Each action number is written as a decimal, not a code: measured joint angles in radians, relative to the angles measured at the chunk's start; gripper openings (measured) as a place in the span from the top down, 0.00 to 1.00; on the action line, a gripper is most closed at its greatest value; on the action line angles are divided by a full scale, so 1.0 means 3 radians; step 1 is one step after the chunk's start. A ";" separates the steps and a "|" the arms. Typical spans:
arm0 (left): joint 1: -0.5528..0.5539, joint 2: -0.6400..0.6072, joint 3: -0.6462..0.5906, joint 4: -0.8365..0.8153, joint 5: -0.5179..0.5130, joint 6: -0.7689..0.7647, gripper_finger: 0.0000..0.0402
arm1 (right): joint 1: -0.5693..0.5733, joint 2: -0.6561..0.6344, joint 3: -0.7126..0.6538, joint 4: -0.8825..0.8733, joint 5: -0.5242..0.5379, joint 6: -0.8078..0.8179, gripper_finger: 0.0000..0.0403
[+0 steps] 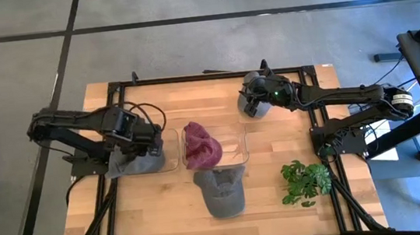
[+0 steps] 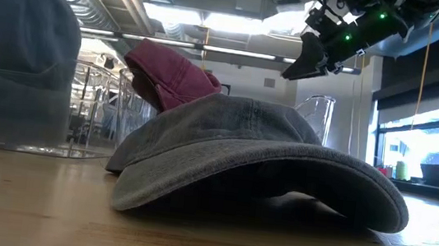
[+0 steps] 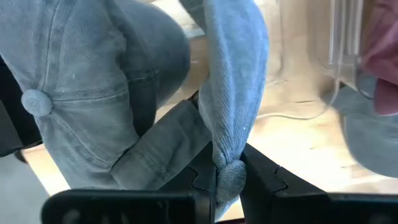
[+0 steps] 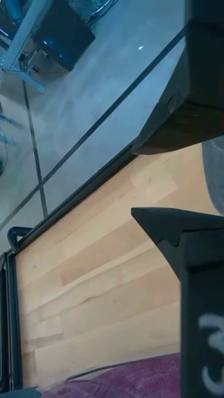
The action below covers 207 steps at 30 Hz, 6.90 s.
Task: Pick & Place hat
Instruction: Put the top left dark blue cap into the left transparent bin, then put the top dark blue cap into the left transparent bin
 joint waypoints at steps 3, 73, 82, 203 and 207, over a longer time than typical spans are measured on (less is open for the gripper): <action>0.0000 -0.0101 0.0000 0.0006 -0.0019 -0.0012 0.91 | 0.0000 0.0000 0.0000 0.0000 -0.0001 0.0008 0.63; 0.0019 -0.1736 -0.0439 0.1245 -0.2705 0.2198 0.80 | 0.0045 0.0000 0.0000 0.0113 0.0003 0.0112 0.63; 0.0138 -0.1694 -0.0936 0.2163 -0.2799 0.3071 0.80 | 0.0045 -0.0001 0.0000 0.0564 0.0006 0.0169 0.63; 0.2389 -0.1125 -0.2570 0.5999 -0.0089 0.4718 0.80 | -0.1420 0.1690 0.1035 -0.1568 -0.0055 0.1412 0.97; 0.2389 -0.1028 -0.2571 0.5999 -0.0094 0.4713 0.80 | -0.1423 0.1690 0.1035 -0.1550 -0.0055 0.1381 0.97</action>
